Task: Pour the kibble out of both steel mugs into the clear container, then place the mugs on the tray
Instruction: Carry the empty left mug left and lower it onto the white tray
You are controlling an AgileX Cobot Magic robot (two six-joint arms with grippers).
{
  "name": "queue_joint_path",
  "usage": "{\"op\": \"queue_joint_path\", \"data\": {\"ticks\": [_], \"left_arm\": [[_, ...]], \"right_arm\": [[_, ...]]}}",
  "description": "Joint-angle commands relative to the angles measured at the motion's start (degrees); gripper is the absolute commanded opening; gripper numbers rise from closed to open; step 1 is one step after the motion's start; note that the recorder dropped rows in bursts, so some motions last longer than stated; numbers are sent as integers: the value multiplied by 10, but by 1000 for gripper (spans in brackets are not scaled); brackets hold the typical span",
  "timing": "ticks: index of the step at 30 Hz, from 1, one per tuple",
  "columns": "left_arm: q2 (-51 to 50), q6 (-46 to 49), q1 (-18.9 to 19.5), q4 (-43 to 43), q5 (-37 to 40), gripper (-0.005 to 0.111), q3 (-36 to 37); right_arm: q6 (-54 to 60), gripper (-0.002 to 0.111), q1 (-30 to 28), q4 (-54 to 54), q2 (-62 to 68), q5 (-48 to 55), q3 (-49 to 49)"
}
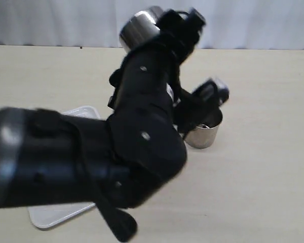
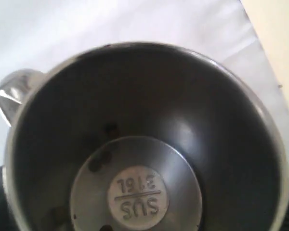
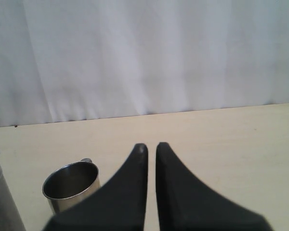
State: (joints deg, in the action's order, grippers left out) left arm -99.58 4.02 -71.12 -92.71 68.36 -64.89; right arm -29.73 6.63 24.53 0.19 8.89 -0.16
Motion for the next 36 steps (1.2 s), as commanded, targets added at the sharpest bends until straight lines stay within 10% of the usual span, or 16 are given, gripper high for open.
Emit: {"op": "queue_joint_path", "data": {"ticks": [1, 10, 16, 20, 36], "left_arm": [[110, -40, 70, 231, -110, 0, -5], [269, 151, 363, 749, -511, 0, 147], [262, 169, 475, 889, -818, 0, 360], [204, 41, 512, 872, -988, 0, 428], [-72, -57, 566, 604, -1037, 0, 347]], "right_arm": [[1, 5, 2, -1, -2, 2, 2], [1, 5, 2, -1, -2, 2, 2], [1, 5, 2, -1, -2, 2, 2], [1, 5, 2, -1, -2, 2, 2], [1, 5, 2, -1, -2, 2, 2]]}}
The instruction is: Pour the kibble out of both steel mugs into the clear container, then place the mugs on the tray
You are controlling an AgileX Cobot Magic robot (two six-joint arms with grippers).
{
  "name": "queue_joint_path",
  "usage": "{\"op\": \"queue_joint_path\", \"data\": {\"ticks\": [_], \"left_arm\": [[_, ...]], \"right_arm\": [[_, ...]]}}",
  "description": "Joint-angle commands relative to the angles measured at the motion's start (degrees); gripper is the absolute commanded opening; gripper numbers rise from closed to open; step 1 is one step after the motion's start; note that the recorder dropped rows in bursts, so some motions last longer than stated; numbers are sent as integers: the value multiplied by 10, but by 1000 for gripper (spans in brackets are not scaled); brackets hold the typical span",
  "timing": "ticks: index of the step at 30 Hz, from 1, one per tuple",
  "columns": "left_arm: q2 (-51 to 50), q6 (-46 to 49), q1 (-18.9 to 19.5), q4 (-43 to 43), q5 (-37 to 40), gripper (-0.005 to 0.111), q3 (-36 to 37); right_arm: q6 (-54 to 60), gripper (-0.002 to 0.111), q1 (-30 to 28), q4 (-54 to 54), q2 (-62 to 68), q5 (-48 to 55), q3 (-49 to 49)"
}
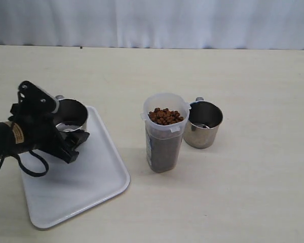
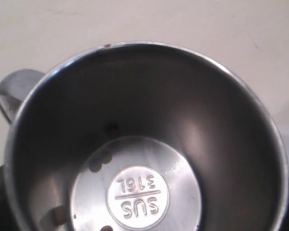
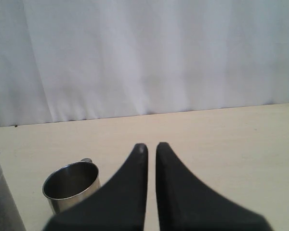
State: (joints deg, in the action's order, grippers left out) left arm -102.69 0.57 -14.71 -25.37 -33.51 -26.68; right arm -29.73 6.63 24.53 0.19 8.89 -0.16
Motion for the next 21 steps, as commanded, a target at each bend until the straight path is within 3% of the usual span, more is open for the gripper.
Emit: {"op": "queue_joint_path", "data": {"ticks": [1, 3, 6, 10, 13, 21], "left_arm": [[-54, -36, 2, -75, -18, 1, -48], [-69, -44, 2, -74, -17, 7, -65], [-88, -59, 2, -68, -17, 29, -79], [-88, -59, 2, -33, -9, 77, -81], [-83, -59, 2, -5, 23, 100, -81], [23, -120, 1, -6, 123, 105, -77]], "right_arm": [[1, 5, 2, -1, -2, 2, 2], [1, 5, 2, -1, -2, 2, 2], [1, 5, 2, -1, -2, 2, 2], [1, 5, 2, -1, -2, 2, 2], [1, 5, 2, -1, -2, 2, 2], [1, 5, 2, -1, -2, 2, 2]]}}
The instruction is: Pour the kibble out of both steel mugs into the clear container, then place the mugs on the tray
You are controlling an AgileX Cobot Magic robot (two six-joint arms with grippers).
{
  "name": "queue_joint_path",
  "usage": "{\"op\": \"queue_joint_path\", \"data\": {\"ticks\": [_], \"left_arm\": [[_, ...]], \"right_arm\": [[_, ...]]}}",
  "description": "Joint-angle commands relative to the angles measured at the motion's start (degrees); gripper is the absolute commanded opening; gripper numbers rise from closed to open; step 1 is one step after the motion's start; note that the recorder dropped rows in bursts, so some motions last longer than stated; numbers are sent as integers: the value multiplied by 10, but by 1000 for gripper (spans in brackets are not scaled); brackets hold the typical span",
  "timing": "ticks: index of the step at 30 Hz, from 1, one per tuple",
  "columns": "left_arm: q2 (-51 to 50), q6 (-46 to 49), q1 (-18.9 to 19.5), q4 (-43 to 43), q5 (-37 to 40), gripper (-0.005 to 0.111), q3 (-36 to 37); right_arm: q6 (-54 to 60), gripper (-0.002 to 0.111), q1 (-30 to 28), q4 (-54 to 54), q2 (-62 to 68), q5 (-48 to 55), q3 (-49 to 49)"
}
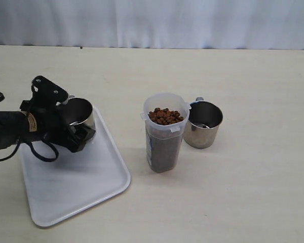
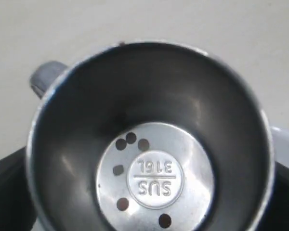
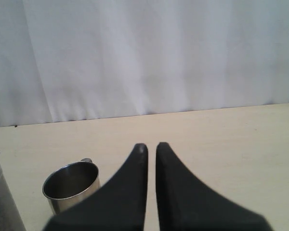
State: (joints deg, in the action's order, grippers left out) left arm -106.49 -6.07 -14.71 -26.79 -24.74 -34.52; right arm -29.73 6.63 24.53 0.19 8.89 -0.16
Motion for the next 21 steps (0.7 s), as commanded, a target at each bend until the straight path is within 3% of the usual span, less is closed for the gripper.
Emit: {"op": "queue_joint_path", "data": {"ticks": [1, 10, 13, 17, 19, 21], "left_arm": [[76, -70, 1, 6, 45, 105, 1], [283, -186, -1, -10, 169, 103, 29], [384, -227, -16, -10, 203, 82, 59], [562, -271, -40, -10, 226, 22, 126], [667, -273, -40, -6, 212, 0, 170], [769, -277, -40, -1, 208, 0, 214]], "right_arm": [[1, 5, 2, -1, -2, 2, 2], [1, 5, 2, -1, -2, 2, 2], [1, 5, 2, -1, -2, 2, 2], [1, 5, 2, -1, -2, 2, 2], [1, 5, 2, -1, -2, 2, 2], [1, 5, 2, -1, -2, 2, 2]]}}
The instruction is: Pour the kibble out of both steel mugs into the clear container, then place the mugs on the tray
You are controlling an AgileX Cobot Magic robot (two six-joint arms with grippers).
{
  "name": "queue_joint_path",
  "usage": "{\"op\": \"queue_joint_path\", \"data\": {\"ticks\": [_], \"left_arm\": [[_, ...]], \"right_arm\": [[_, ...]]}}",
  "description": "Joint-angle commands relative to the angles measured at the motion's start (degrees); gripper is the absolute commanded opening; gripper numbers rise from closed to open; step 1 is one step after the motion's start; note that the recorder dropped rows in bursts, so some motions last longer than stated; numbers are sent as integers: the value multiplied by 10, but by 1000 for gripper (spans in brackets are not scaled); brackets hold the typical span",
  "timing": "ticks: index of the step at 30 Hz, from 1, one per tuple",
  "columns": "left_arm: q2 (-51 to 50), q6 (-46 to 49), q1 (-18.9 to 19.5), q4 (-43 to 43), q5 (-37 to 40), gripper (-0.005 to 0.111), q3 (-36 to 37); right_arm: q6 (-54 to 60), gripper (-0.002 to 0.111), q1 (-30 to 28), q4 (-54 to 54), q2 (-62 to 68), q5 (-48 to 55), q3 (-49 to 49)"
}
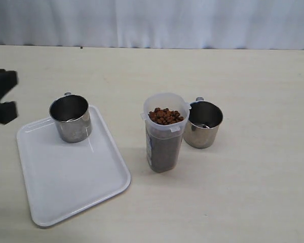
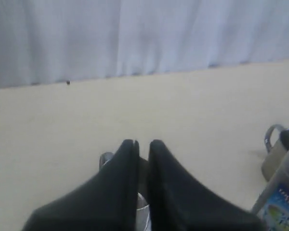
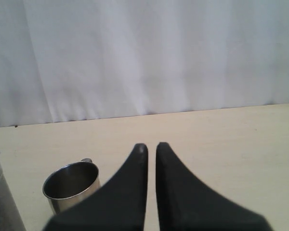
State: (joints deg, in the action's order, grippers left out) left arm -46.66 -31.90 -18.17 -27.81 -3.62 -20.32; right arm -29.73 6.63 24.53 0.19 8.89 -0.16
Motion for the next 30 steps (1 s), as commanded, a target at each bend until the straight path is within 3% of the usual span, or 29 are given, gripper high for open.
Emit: {"op": "queue_joint_path", "data": {"ticks": [1, 5, 7, 13, 24, 25, 29, 30], "left_arm": [[227, -23, -5, 16, 4, 0, 94], [418, -22, -5, 17, 97, 0, 153], [467, -22, -5, 16, 160, 0, 167], [420, -22, -5, 5, 170, 0, 177], [422, -24, -5, -4, 170, 0, 177], [436, -24, 6, -4, 170, 0, 177], [467, -24, 144, -5, 167, 0, 176], [467, -24, 155, -2, 170, 0, 176]], "right_arm": [[1, 5, 2, -1, -2, 2, 2], [1, 5, 2, -1, -2, 2, 2], [1, 5, 2, -1, -2, 2, 2], [1, 5, 2, -1, -2, 4, 2], [1, 5, 2, -1, -2, 4, 2], [1, 5, 2, -1, -2, 4, 2], [1, 5, 2, -1, -2, 4, 2], [1, 5, 2, -1, -2, 4, 2]]}}
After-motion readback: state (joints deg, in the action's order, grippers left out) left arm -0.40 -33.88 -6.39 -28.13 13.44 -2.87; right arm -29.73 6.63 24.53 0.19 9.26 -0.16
